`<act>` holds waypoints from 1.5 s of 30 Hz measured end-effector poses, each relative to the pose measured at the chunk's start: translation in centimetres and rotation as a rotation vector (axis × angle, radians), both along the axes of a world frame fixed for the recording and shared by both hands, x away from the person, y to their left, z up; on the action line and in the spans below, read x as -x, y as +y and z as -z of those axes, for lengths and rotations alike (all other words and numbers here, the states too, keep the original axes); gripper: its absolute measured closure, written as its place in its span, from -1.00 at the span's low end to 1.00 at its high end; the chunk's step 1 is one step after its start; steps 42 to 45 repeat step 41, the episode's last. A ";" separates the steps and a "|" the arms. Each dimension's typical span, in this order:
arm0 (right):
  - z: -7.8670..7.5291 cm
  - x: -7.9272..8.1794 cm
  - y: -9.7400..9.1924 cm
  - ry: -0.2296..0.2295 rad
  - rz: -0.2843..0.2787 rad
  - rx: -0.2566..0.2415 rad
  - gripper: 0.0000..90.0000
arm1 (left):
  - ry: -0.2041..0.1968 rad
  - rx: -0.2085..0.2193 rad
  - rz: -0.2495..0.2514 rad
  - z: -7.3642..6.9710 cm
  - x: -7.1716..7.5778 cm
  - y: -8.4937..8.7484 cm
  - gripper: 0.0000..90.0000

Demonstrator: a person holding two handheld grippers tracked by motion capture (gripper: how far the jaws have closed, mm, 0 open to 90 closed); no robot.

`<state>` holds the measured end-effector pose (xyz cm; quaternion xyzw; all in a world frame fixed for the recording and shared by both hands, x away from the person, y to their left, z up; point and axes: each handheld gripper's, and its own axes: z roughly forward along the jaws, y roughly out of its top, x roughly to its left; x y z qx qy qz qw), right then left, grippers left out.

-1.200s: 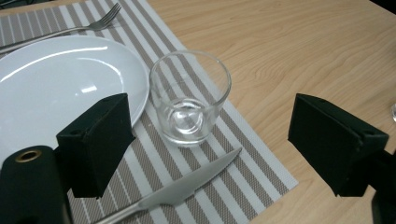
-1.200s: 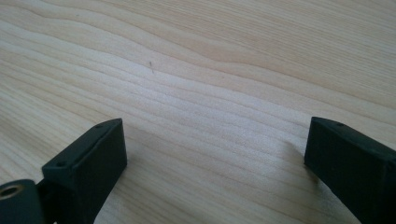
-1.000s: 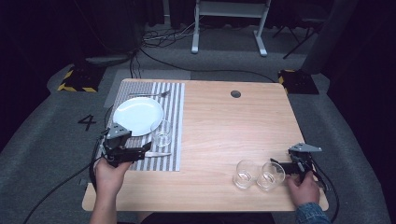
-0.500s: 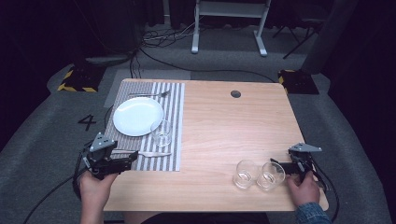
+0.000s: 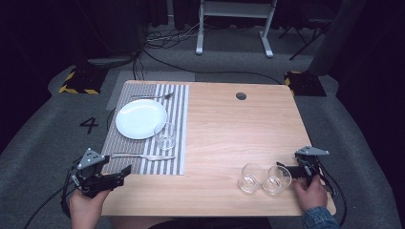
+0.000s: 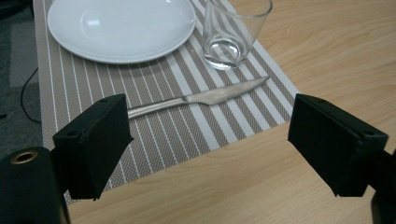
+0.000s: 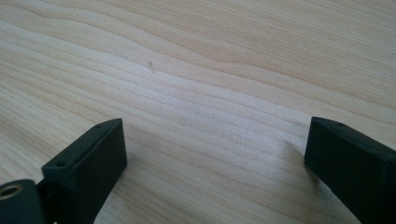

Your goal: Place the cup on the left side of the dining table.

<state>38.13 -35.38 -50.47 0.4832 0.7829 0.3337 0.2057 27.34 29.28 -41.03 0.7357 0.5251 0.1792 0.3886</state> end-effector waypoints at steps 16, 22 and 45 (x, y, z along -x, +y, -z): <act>0.0 0.0 0.0 -0.001 -0.002 0.001 -0.87 | 0.079 -0.082 -0.074 6.4 -0.1 2.7 -0.70; 0.0 0.0 0.0 -0.001 -0.002 0.001 -0.87 | 0.071 -0.041 -0.076 8.4 -0.4 2.8 -0.69; 0.0 0.0 0.0 0.000 -0.011 0.003 -0.87 | 0.041 -0.136 -0.090 9.8 -0.6 2.0 -0.71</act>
